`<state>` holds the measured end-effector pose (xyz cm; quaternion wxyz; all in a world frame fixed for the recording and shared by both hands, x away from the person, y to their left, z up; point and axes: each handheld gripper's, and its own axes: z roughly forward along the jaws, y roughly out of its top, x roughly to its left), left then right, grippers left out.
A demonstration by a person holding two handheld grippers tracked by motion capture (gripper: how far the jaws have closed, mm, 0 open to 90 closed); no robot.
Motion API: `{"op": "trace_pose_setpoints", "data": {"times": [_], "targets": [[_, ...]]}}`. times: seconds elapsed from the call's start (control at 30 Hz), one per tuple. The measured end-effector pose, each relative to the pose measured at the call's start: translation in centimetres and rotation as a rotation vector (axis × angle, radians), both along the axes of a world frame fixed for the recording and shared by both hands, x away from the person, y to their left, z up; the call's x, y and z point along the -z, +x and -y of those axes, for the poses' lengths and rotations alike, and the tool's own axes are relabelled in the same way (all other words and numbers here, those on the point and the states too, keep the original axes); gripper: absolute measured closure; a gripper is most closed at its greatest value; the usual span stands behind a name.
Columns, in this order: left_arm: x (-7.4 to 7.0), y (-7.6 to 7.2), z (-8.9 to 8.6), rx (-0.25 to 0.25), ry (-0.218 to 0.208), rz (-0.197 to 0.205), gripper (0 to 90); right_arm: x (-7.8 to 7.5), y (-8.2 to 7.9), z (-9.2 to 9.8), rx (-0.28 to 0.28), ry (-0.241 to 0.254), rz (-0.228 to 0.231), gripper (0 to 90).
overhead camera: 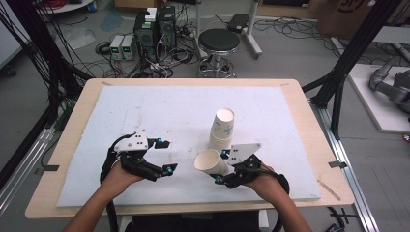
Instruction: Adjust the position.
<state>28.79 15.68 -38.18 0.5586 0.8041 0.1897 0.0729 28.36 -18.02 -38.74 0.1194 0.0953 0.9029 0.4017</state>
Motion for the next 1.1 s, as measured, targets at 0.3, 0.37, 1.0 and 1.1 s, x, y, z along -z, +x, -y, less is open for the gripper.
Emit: {"op": "trace_pose_setpoints", "data": {"times": [0.3, 0.37, 1.0, 1.1], "targets": [[2.3, -0.1, -1.5, -0.099, -0.097, 0.057, 18.0, 1.1, -0.7, 3.7, 0.094, 0.154, 0.022, 36.8], [2.6, 0.0, -1.7, -0.113, -0.104, 0.055, 18.0, 1.2, -0.6, 4.0, 0.100, 0.167, 0.025, 36.8], [5.3, 0.3, -2.9, -0.230, -0.110, 0.070, 18.9, 1.8, -0.1, 10.0, 0.351, 0.405, 0.072, 35.4], [5.3, 0.2, -2.9, -0.234, -0.108, 0.073, 18.9, 1.9, -0.1, 10.3, 0.364, 0.413, 0.081, 35.3]]}}
